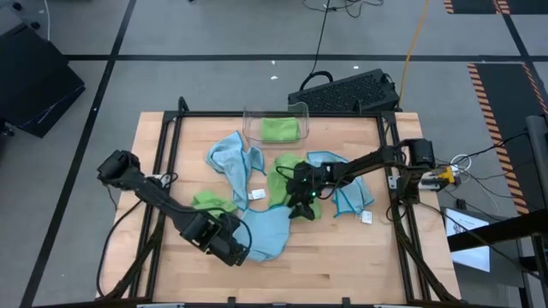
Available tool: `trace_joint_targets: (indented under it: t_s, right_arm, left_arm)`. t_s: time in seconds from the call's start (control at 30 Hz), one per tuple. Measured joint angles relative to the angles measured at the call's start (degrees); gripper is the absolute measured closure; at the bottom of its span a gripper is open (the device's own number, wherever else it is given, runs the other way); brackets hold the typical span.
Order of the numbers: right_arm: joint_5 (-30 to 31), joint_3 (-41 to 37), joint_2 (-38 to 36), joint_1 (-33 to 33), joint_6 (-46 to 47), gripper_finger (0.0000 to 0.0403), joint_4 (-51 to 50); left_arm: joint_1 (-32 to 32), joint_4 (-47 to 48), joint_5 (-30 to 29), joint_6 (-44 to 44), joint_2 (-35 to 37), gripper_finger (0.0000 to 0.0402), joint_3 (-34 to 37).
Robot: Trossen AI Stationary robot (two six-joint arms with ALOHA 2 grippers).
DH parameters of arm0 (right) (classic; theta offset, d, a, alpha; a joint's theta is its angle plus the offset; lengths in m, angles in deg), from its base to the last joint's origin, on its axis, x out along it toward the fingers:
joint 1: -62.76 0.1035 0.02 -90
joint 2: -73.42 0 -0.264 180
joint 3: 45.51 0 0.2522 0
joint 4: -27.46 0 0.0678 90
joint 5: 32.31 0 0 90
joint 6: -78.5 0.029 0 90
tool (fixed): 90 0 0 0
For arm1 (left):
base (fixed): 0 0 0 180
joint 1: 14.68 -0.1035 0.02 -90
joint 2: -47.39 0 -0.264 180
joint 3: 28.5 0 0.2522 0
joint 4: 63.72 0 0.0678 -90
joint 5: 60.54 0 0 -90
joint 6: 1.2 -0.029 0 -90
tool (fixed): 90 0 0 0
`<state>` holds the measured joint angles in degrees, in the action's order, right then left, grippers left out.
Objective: Fold microfiber towels
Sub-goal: Fold the bottom blue microfiber cloth
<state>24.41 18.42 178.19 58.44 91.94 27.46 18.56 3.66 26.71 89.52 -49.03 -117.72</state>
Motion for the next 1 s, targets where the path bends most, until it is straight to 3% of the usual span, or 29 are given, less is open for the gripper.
trace_joint_targets:
  t_s: [0.13,0.23,0.53,0.8,1.0]
  right_arm:
    - [-2.1,0.0,0.0,0.3,-2.4,0.0182,1.4]
    - [-3.1,0.0,-0.1,0.3,-2.3,0.0211,1.7]
    - [-4.5,0.0,-0.8,0.3,1.0,0.039,2.2]
    - [-1.9,0.0,-10.4,1.6,7.6,0.0399,-2.0]
    - [0.2,0.0,-20.3,3.0,18.8,0.04,-10.0]
  left_arm:
    - [0.0,-1.9,0.2,0.0,0.0,0.0386,1.9]
    - [-0.1,-2.8,0.3,0.0,0.0,0.0392,3.5]
    - [-1.0,-3.4,-1.5,-3.7,0.0,0.0383,7.2]
    - [-2.4,-3.8,2.1,-7.5,0.3,0.0391,7.3]
    - [-5.0,-3.6,-1.9,-9.0,4.0,0.0311,7.3]
